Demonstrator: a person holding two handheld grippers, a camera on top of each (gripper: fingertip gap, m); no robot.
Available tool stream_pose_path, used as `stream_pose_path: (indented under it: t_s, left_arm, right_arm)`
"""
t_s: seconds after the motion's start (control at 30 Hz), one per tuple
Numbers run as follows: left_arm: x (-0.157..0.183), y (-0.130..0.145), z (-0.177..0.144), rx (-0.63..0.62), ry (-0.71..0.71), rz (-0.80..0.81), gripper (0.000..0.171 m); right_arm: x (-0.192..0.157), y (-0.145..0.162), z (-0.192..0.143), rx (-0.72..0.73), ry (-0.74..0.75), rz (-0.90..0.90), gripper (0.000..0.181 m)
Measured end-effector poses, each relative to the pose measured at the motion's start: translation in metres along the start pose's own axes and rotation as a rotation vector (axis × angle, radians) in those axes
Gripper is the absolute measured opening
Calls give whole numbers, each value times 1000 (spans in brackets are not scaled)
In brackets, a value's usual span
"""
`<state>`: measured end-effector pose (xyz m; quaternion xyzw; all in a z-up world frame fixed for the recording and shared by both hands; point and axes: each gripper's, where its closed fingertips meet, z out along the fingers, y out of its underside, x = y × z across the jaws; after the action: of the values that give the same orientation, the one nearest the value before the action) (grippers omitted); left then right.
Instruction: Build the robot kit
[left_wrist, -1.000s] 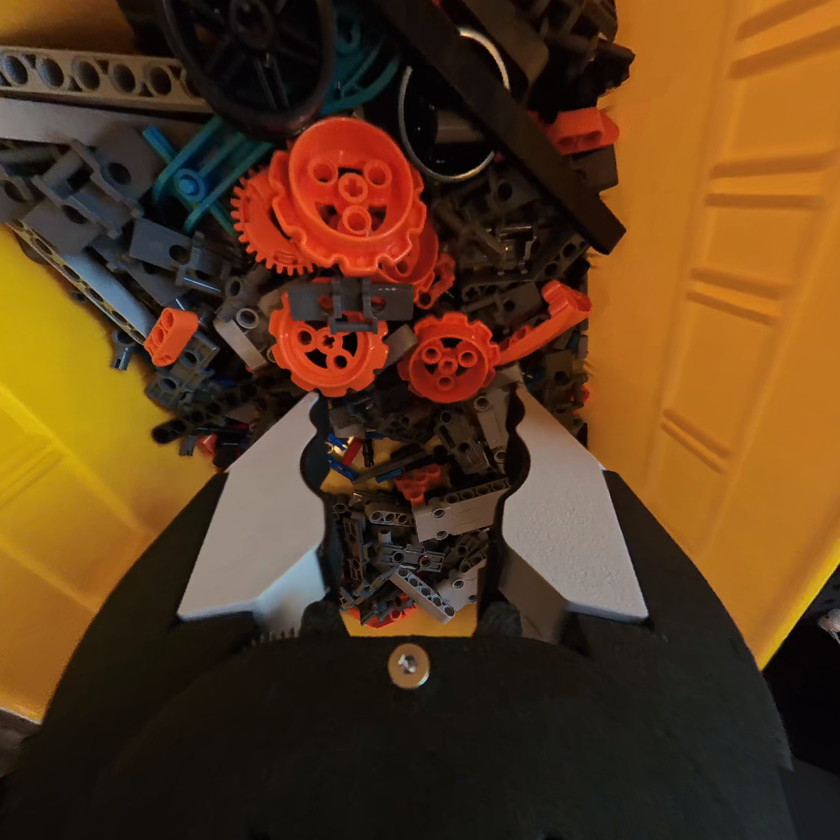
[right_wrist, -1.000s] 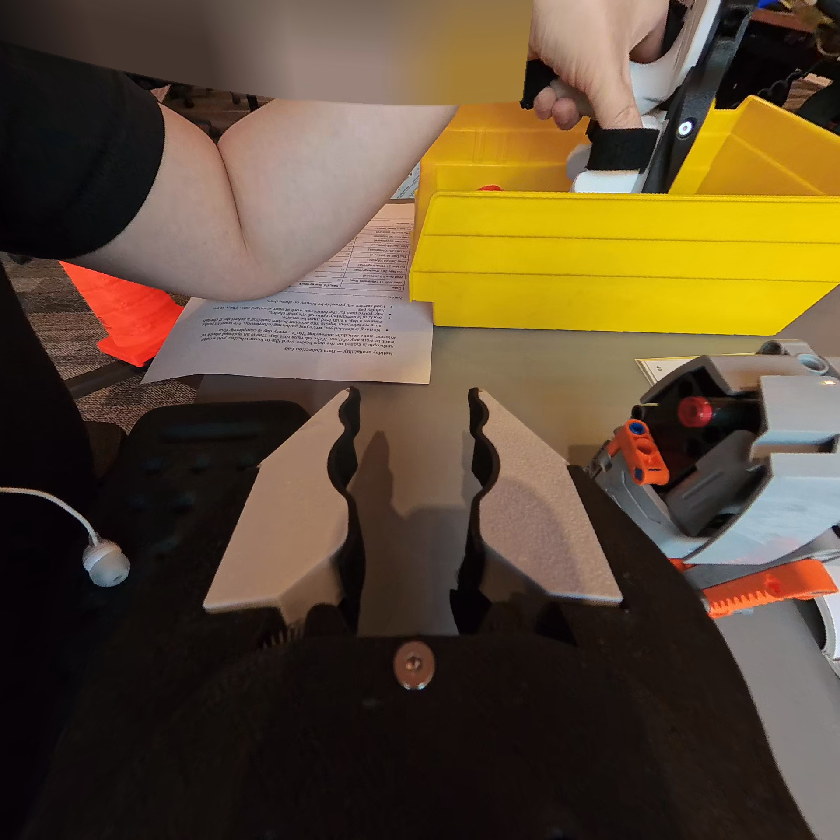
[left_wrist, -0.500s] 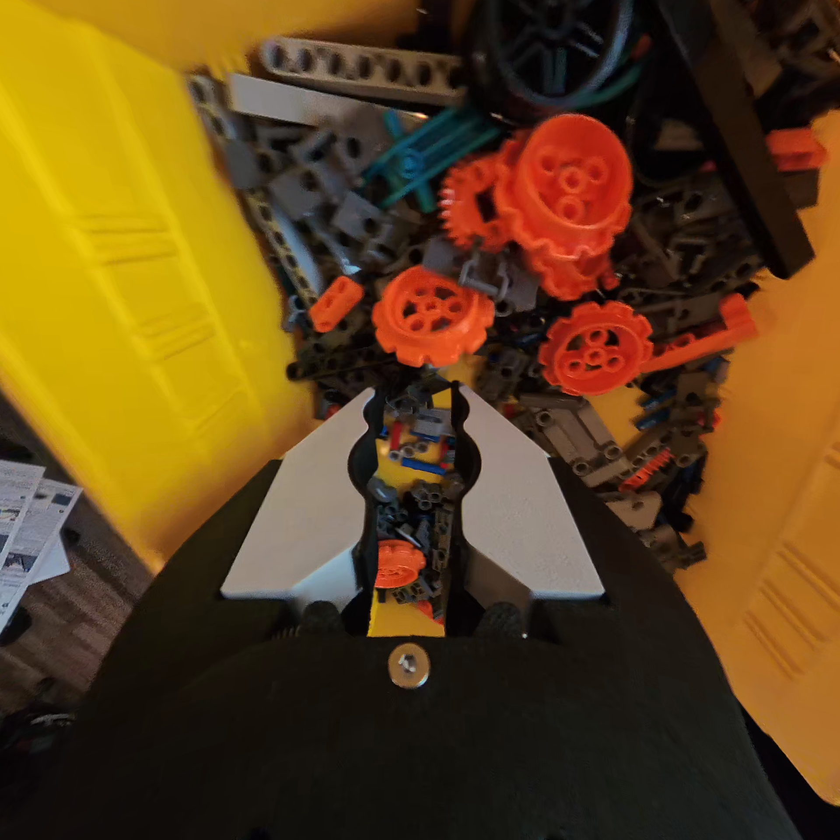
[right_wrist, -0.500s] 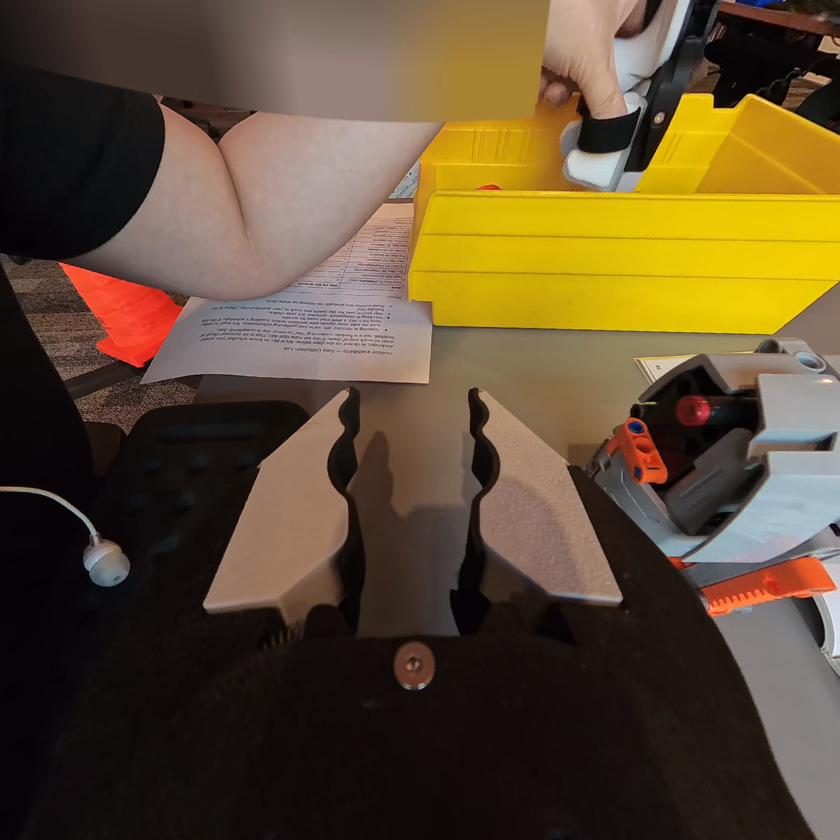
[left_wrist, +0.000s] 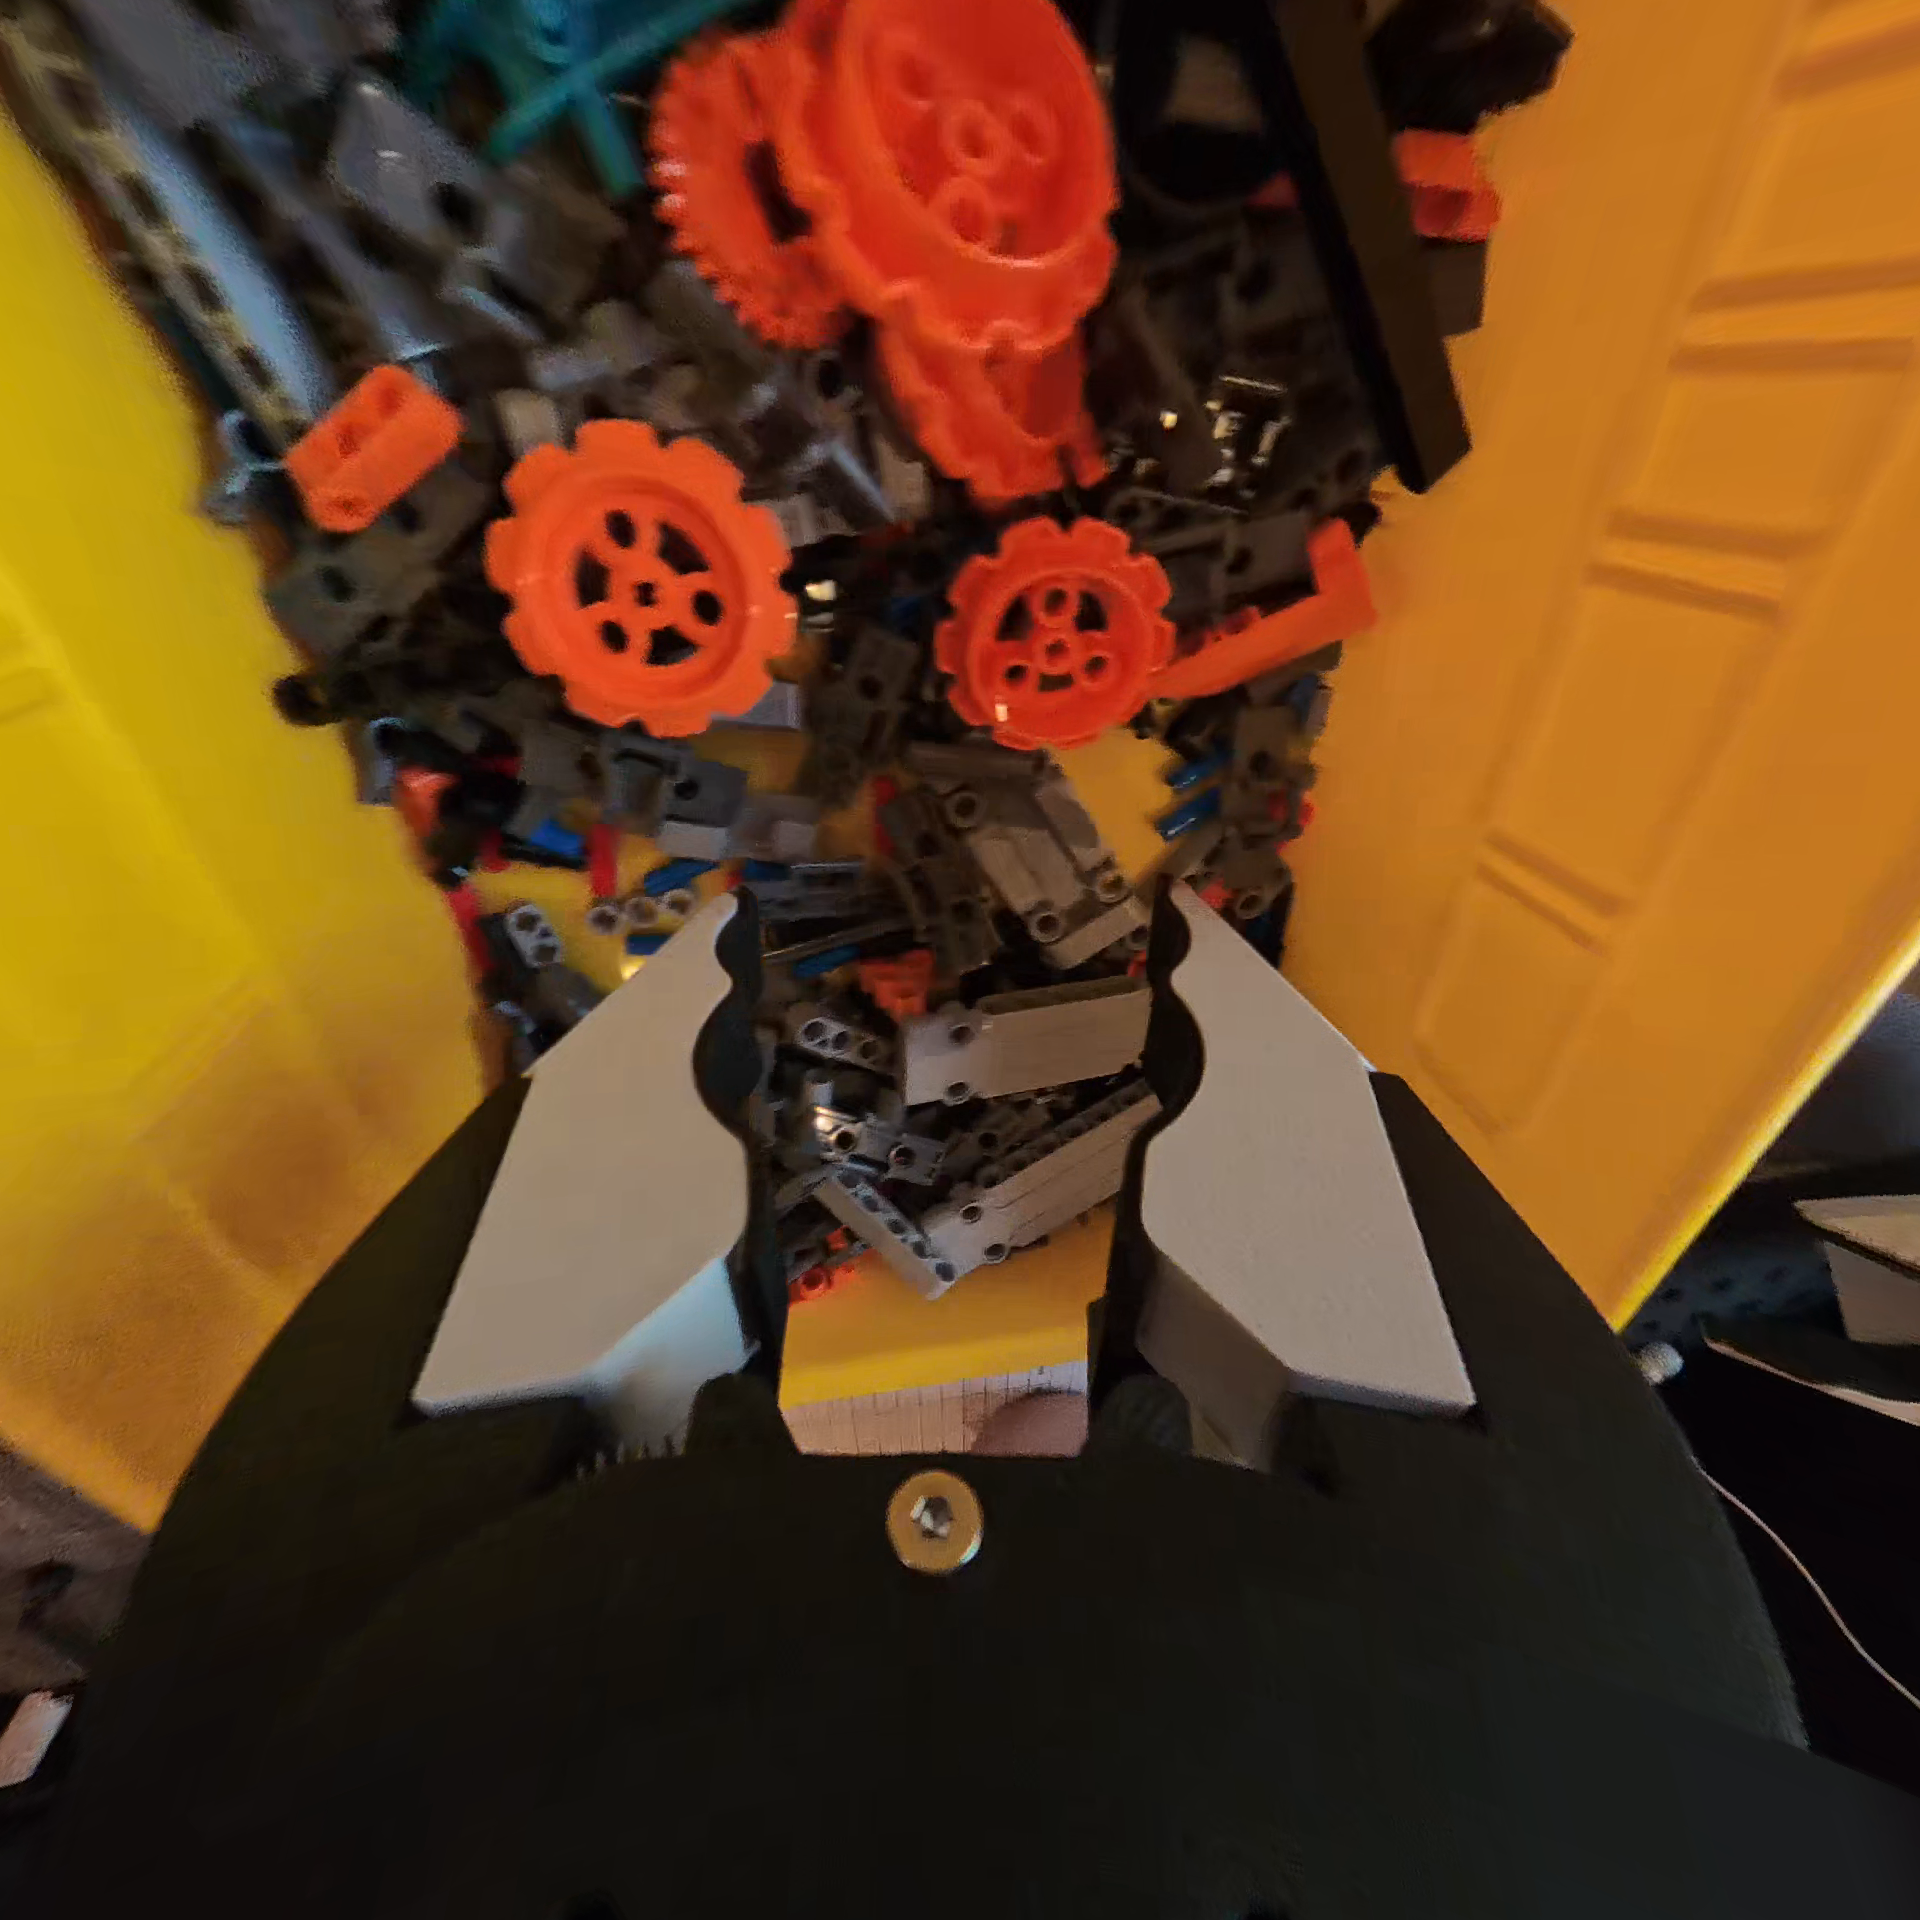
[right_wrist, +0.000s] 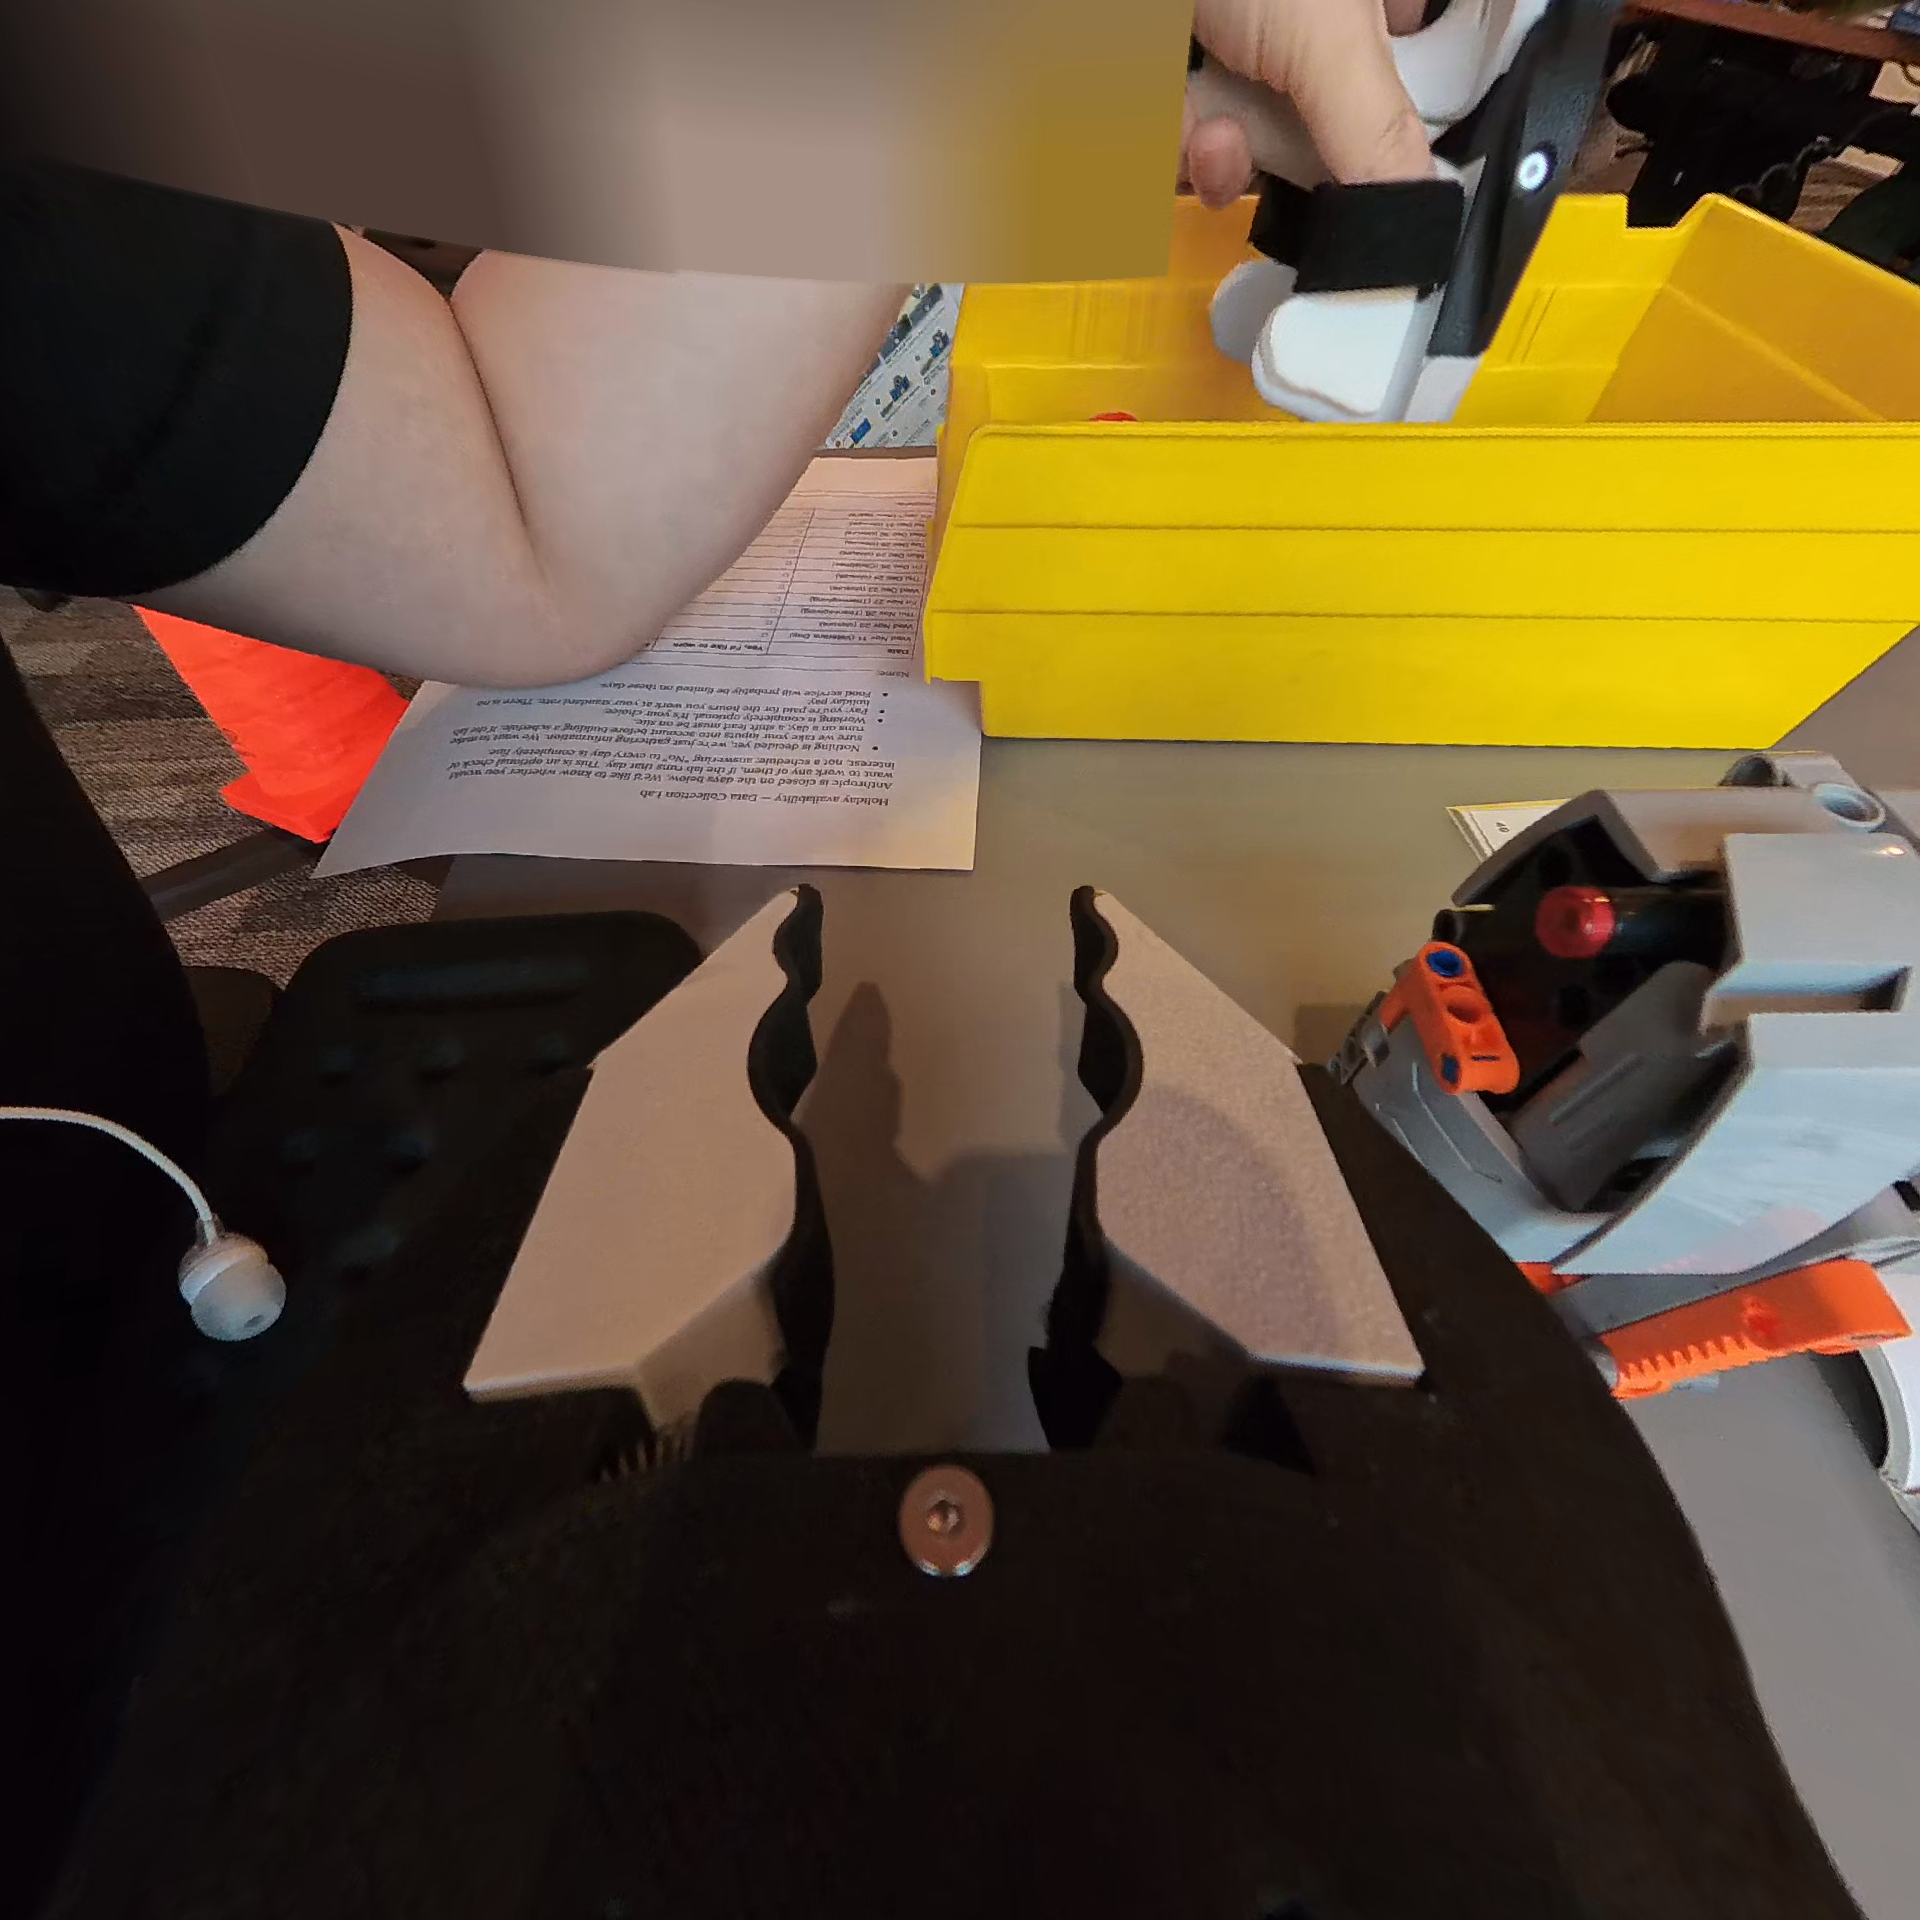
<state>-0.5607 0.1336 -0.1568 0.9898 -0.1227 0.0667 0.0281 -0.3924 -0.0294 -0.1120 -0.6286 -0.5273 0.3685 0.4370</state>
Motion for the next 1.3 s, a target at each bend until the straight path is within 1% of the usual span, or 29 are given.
stream_pose_path:
  t_s: [0.17,0.2,0.27,0.3,0.33,0.37,0.4,0.5,0.7,0.8,0.83,0.87,0.9,0.97,1.0,1.07,1.13,1.2,1.3]
  left_arm:
    - [-2,13,15,-123,-108,39,67]
    - [-4,13,16,-132,-131,56,62]
    - [-5,12,16,-138,-147,87,39]
    - [-7,9,15,-127,-157,94,35]
    - [-11,4,12,-103,-175,96,25]
    - [-17,-2,10,-72,-196,95,23]
    - [-20,-8,8,-44,-197,93,17]
    - [-27,-15,7,-14,-173,71,15]
    - [-32,-27,-2,78,-124,47,17]
    - [-38,-31,-10,124,-140,5,19]
    - [-41,-31,-13,133,-156,-14,22]
    - [-41,-30,-17,144,-164,-15,33]
    - [-35,-30,-21,159,-155,13,43]
    - [-8,-32,-26,187,-97,159,45]
    - [3,-31,-25,184,-90,247,47]
    - [16,-31,-18,159,-140,415,57]
    - [19,-38,-11,154,-227,527,67]
    - [17,-48,-7,164,-307,582,71]
    - [14,-49,4,123,-307,573,80]
  right_arm:
    - [0,1,1,-4,-1,-1,47]
    - [0,1,1,-5,-2,0,47]
    - [-1,1,1,-5,-3,-2,47]
    - [-1,1,1,-5,-3,-3,47]
    - [-1,1,1,-7,-4,-4,47]
    - [-1,1,1,-8,-3,-5,47]
    - [-1,1,1,-8,-3,-5,47]
    - [-1,2,2,-10,-4,-4,47]
    - [-2,2,2,-10,-5,-7,47]
    - [-2,2,2,-12,-8,-4,47]
    - [-2,2,2,-12,-8,-4,47]
    - [-2,2,2,-12,-8,-4,47]
    - [-2,2,2,-12,-8,-4,47]
    - [-2,3,2,-12,-9,-2,47]
    - [-2,3,2,-13,-10,-1,47]
    - [-2,4,3,-15,-10,0,47]
    - [-2,4,3,-20,-9,-4,47]
    - [-2,4,3,-21,-8,-8,47]
    - [-3,4,3,-22,-9,-9,47]
